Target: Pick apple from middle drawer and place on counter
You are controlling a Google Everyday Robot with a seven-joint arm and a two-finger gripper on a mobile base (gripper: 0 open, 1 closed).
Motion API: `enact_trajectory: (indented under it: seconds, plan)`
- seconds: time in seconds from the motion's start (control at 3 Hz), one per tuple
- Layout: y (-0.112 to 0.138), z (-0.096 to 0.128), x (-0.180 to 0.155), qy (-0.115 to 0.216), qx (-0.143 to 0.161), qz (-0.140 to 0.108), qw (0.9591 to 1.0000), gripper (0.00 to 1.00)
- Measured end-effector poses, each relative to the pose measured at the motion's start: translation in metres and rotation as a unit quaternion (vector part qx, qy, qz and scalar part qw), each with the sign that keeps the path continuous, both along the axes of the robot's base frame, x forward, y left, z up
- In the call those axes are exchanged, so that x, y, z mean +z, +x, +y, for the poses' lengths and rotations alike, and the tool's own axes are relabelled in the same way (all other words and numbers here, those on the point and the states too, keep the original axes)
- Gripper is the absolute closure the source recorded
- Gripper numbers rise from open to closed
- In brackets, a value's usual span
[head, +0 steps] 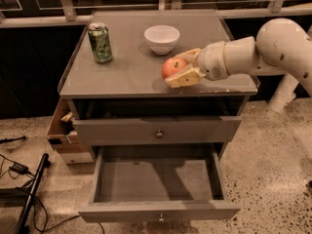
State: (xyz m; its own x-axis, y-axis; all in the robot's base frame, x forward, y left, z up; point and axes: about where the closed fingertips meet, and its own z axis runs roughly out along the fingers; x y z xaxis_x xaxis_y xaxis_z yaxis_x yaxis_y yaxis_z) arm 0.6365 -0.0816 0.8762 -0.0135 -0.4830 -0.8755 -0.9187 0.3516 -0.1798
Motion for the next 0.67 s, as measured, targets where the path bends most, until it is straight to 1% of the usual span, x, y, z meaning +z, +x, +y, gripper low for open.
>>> enact_trajectory:
  seconds: [0.33,0.67]
  plan:
    - [0.038,0.005,0.009,-0.003,-0.009,0.0,1.0,1.0]
    - [0.063,0.005,0.013,-0.002,-0.019,0.02,0.9996,1.0]
